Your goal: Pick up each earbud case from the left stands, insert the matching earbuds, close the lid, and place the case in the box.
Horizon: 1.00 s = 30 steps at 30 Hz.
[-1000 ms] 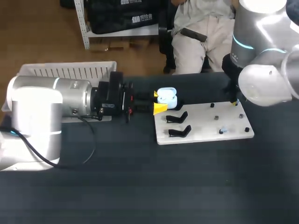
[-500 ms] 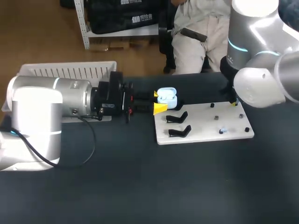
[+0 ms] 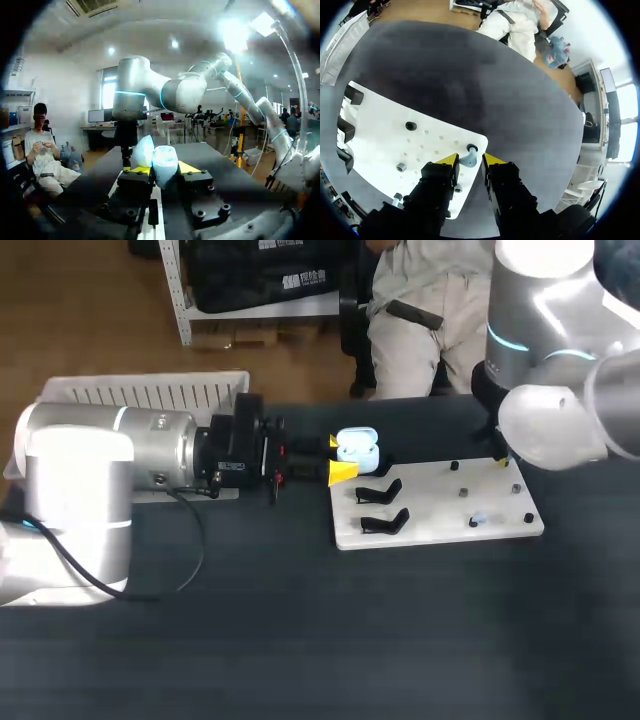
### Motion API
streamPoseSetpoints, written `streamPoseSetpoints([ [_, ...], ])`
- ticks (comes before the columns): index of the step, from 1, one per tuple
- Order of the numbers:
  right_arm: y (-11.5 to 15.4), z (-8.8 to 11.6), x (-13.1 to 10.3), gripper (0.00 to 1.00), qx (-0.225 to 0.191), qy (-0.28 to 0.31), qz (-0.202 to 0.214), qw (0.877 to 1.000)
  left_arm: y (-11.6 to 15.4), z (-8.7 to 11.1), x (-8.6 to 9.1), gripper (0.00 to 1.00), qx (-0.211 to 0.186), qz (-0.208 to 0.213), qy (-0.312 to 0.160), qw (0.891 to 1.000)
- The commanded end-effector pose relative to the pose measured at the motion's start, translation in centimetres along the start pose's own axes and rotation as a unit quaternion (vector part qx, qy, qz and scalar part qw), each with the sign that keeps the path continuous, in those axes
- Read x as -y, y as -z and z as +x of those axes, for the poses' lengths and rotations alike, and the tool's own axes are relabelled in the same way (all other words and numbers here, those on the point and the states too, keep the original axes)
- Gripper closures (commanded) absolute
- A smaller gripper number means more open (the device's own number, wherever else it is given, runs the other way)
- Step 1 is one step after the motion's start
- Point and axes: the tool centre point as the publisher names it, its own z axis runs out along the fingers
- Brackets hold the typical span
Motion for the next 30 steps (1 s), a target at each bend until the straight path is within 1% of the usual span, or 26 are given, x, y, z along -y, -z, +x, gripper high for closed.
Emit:
streamPoseSetpoints([
  [1, -0.1, -0.3, -0.2, 0.74, -0.003, -0.002, 0.004, 1.000, 0.0, 0.0, -0.1, 1.00, 0.000, 0.001, 0.000, 1.000],
  [10, -0.4, -0.3, -0.1, 0.79, -0.008, -0.003, 0.007, 1.000, 0.0, 0.0, -0.1, 1.00, 0.000, 0.001, 0.000, 1.000],
  [12, -0.4, -0.3, -0.2, 0.84, -0.008, -0.003, 0.007, 1.000, 0.0, 0.0, -0.1, 1.00, 0.000, 0.001, 0.000, 1.000],
  [13, -0.4, -0.3, -0.1, 0.93, -0.008, -0.003, 0.007, 1.000, 0.0, 0.0, -0.1, 1.00, 0.000, 0.001, 0.000, 1.000],
  [14, -0.4, -0.3, -0.1, 1.00, -0.008, -0.003, 0.007, 1.000, 0.0, 0.0, -0.1, 1.00, 0.000, 0.001, 0.000, 1.000],
  [22, 0.7, 0.0, -0.5, 1.00, -0.004, -0.007, 0.010, 1.000, 0.0, 0.0, -0.1, 1.00, 0.000, 0.001, 0.000, 1.000],
  [26, 2.0, 0.6, -1.1, 1.00, -0.004, -0.004, 0.012, 1.000, 0.0, 0.0, -0.1, 1.00, 0.000, 0.001, 0.000, 1.000],
  [30, 4.0, 1.3, -1.8, 1.00, 0.002, -0.014, 0.012, 1.000, 0.0, 0.0, -0.1, 1.00, 0.000, 0.001, 0.000, 1.000],
])
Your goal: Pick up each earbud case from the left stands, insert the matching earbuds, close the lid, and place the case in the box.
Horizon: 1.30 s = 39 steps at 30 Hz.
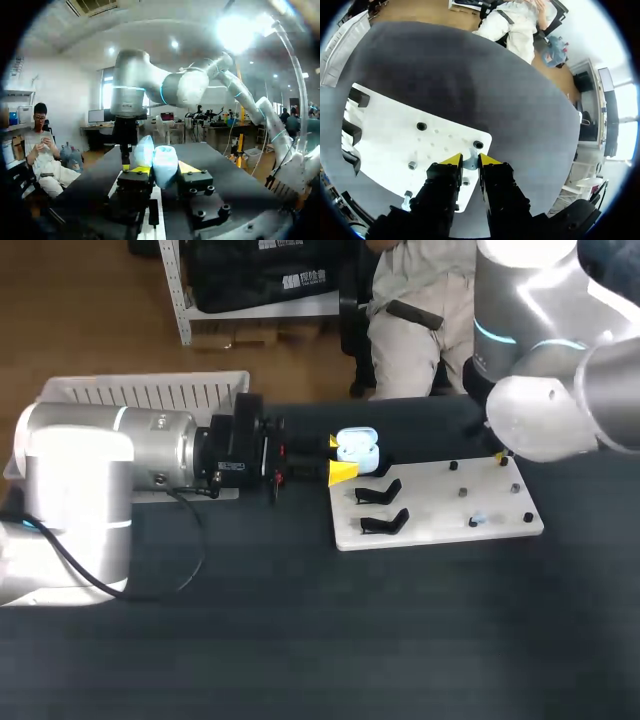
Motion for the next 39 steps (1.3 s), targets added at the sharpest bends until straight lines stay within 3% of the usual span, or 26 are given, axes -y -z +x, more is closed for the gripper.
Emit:
streamPoseSetpoints([
  [1, 2.6, 1.7, -0.8, 1.00, 0.010, -0.010, 0.002, 1.000, 0.0, 0.0, -0.1, 1.00, 0.000, 0.001, 0.000, 1.000],
  [8, 7.3, 3.6, -4.0, 1.00, -0.025, -0.017, 0.001, 1.000, 0.0, 0.0, -0.1, 1.00, 0.000, 0.001, 0.000, 1.000],
  [15, 12.7, 4.7, -7.4, 1.00, -0.022, -0.040, -0.011, 0.999, 0.0, 0.2, 0.1, 1.00, 0.003, 0.005, 0.003, 1.000],
  [24, 14.8, 5.8, -9.1, 1.00, -0.027, -0.058, -0.011, 0.998, 0.0, 1.3, 1.7, 1.00, 0.016, 0.008, -0.016, 1.000],
  [39, 18.1, 6.2, -13.3, 1.00, -0.052, -0.076, -0.040, 0.995, -0.7, 2.7, 1.8, 1.00, 0.008, -0.004, -0.032, 0.999],
])
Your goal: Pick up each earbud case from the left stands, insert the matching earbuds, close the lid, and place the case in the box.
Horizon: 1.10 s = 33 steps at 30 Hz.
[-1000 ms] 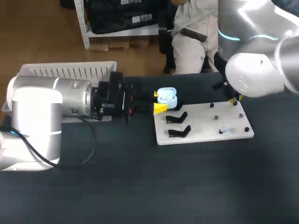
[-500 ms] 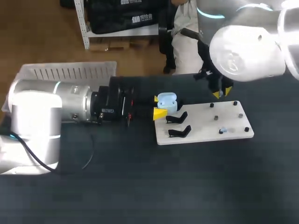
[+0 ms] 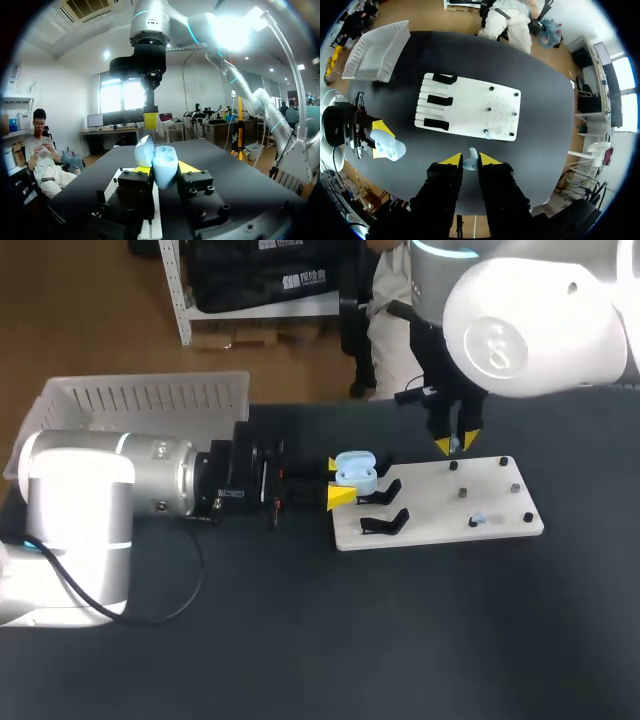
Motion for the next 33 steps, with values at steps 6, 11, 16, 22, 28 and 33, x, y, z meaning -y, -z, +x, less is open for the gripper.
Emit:
streamPoseSetpoints([
  [6, 1.0, 0.6, -1.3, 1.00, -0.006, -0.016, -0.001, 1.000, -1.0, 0.2, 0.1, 1.00, -0.001, -0.008, -0.003, 1.000],
  [11, 0.9, 1.0, -1.9, 1.00, -0.013, -0.021, -0.004, 1.000, -1.3, 0.4, 0.0, 1.00, -0.002, -0.008, -0.003, 1.000],
  [16, 0.9, 1.0, -2.6, 1.00, -0.021, -0.019, -0.006, 1.000, -1.4, 0.5, -0.1, 1.00, -0.001, -0.006, -0.003, 1.000],
  [22, 1.8, 1.1, -4.0, 1.00, -0.014, -0.022, -0.018, 1.000, -1.4, 0.5, -0.1, 1.00, -0.001, -0.006, -0.003, 1.000],
  [28, 2.2, 1.3, -4.4, 1.00, -0.008, -0.020, -0.019, 1.000, -1.4, 0.5, -0.1, 1.00, -0.001, -0.006, -0.003, 1.000],
  [33, 2.2, 1.3, -4.4, 1.00, -0.008, -0.020, -0.019, 1.000, -1.4, 0.5, -0.1, 1.00, -0.001, -0.006, -0.003, 1.000],
])
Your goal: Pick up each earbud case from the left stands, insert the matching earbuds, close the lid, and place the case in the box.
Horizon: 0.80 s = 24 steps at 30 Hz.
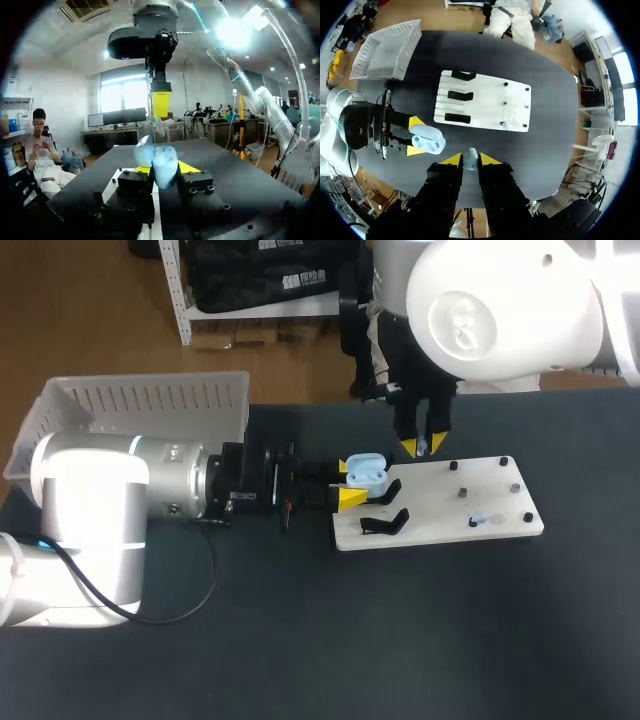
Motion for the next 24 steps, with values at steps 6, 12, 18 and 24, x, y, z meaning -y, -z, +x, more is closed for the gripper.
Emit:
streamPoseSetpoints([
  [6, 0.0, 0.2, 0.0, 1.00, 0.003, -0.001, 0.000, 1.000, -0.1, 0.1, 0.0, 1.00, 0.002, -0.003, -0.002, 1.000],
  [12, -1.2, -0.8, -1.4, 1.00, 0.002, -0.168, -0.011, 0.986, -0.1, 0.1, 0.0, 1.00, 0.002, -0.003, -0.002, 1.000],
  [18, -1.3, -0.6, -3.5, 1.00, 0.003, -0.259, -0.047, 0.965, -0.1, 0.1, 0.0, 1.00, 0.002, -0.003, -0.002, 1.000],
  [24, -0.9, 0.2, -4.8, 1.00, 0.007, -0.276, -0.061, 0.959, -0.1, 0.1, 0.0, 1.00, 0.002, -0.003, -0.002, 1.000],
])
